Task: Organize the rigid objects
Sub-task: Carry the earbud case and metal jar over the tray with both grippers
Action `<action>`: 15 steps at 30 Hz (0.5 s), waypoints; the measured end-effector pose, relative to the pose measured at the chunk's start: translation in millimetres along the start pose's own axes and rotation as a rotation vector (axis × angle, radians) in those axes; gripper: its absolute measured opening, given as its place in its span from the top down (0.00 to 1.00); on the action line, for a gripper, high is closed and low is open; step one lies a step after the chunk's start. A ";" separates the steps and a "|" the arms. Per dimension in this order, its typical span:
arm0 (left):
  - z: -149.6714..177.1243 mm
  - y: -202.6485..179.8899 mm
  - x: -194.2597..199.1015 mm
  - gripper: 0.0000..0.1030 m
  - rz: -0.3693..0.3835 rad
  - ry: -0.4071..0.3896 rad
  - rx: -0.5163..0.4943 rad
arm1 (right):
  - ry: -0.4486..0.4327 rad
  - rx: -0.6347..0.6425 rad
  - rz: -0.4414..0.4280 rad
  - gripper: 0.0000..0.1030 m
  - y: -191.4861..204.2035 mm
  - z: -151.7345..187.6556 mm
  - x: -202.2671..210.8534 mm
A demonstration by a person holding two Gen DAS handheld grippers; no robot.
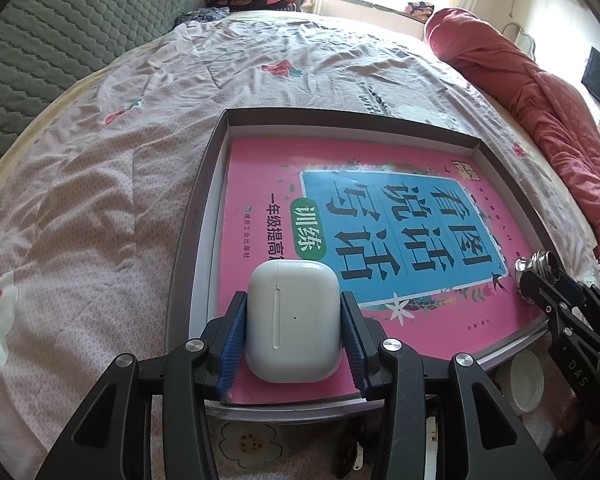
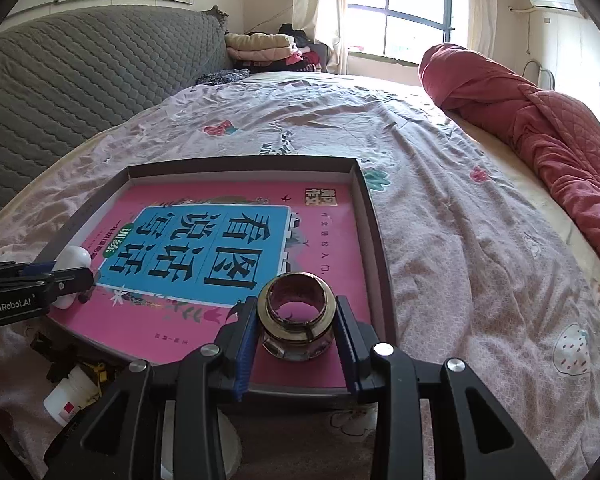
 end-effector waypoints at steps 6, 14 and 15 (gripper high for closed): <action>-0.4 2.5 -0.6 0.55 -0.045 0.000 -0.004 | -0.003 0.002 0.013 0.64 -0.7 0.3 1.1; -0.2 1.8 -1.6 0.55 -0.047 0.001 -0.006 | -0.009 0.005 0.041 0.65 0.2 0.6 1.6; -0.5 2.0 -0.8 0.55 -0.040 0.002 -0.001 | -0.010 0.005 0.041 0.65 0.6 0.7 1.6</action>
Point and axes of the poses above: each gripper's, at about its wrist camera, not at the fingertips, and x roughly against the way its jaws point, y to its left, z to its underside, the point moved 2 cm from there along -x, roughly the way its jaws point, and after that the axes turned 10 degrees about -z, right-handed, at the moved point
